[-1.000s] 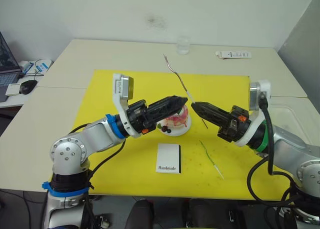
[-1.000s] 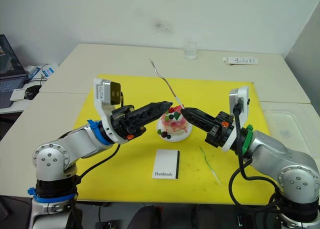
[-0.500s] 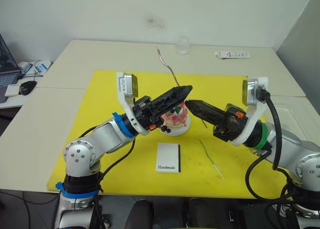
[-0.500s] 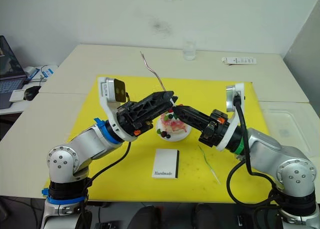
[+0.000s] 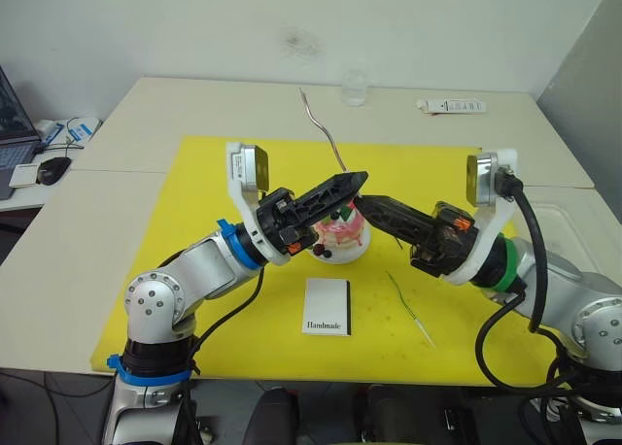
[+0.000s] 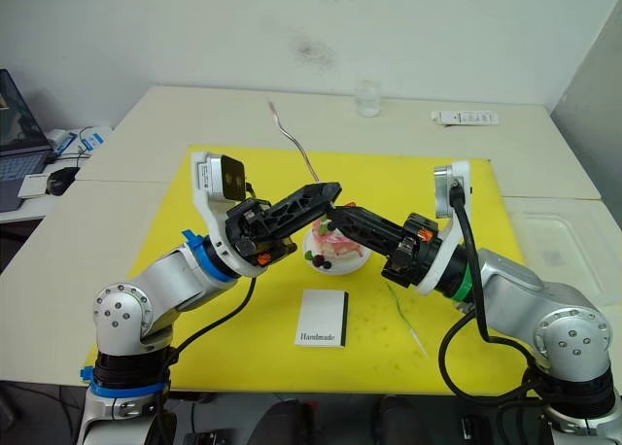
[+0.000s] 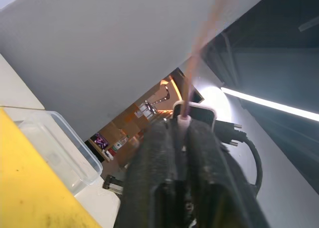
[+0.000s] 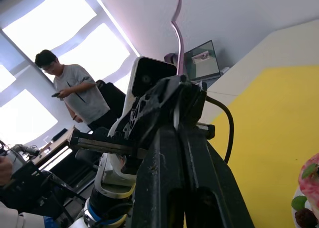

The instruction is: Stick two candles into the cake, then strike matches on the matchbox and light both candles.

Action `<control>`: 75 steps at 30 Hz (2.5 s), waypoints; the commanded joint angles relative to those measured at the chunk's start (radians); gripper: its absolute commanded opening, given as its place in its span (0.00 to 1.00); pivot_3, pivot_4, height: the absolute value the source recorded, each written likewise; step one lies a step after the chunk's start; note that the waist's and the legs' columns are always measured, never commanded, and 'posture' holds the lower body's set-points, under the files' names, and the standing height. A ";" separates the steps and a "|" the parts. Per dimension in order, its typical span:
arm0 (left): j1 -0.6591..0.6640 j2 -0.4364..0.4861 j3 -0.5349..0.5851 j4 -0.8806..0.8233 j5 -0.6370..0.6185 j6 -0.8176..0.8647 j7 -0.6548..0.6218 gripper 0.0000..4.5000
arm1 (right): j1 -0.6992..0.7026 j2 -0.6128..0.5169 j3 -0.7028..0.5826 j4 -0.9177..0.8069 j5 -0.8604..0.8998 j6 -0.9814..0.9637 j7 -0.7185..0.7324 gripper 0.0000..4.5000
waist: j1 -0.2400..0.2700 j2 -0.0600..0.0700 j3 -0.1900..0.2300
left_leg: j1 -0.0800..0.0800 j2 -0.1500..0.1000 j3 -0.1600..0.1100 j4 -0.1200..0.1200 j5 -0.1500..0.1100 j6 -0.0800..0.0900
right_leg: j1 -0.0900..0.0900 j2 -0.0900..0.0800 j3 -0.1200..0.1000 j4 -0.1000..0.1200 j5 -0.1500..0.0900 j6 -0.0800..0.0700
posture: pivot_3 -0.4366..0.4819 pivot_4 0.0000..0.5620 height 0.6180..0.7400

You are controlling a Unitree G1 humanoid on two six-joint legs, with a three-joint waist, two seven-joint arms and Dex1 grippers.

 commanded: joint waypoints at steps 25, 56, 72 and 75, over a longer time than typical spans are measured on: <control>-0.105 0.354 0.063 -0.016 0.364 0.036 -0.318 0.00 | 0.216 -0.437 -0.096 -0.022 -0.851 -0.251 0.498 1.00 | 0.003 0.000 0.000 | -0.002 0.000 0.000 -0.002 0.000 0.000 | -0.001 0.001 -0.001 -0.005 -0.001 0.002 | 0.48 0.27 1.00; -0.111 0.112 -0.047 0.340 1.186 -0.356 -0.683 0.00 | 0.144 -0.294 0.004 -0.131 -0.986 -0.205 0.668 1.00 | 0.002 0.000 0.001 | -0.002 0.001 0.001 -0.001 0.000 0.000 | -0.002 -0.002 0.000 -0.004 -0.001 0.001 | 0.48 0.27 1.00; -0.127 0.032 -0.049 0.416 1.272 -0.402 -0.719 0.00 | 0.158 -0.247 0.023 -0.163 -1.041 -0.158 0.622 1.00 | 0.001 0.000 0.001 | -0.002 0.000 0.001 -0.001 0.000 0.000 | -0.002 -0.001 -0.001 -0.003 -0.001 0.001 | 0.48 0.27 1.00; -0.128 0.020 -0.048 0.424 1.279 -0.404 -0.724 0.00 | 0.160 -0.245 0.022 -0.170 -1.040 -0.149 0.617 1.00 | 0.001 0.000 0.001 | -0.002 0.000 0.001 0.000 0.000 0.000 | -0.002 -0.001 0.000 -0.002 -0.001 0.001 | 0.48 0.27 1.00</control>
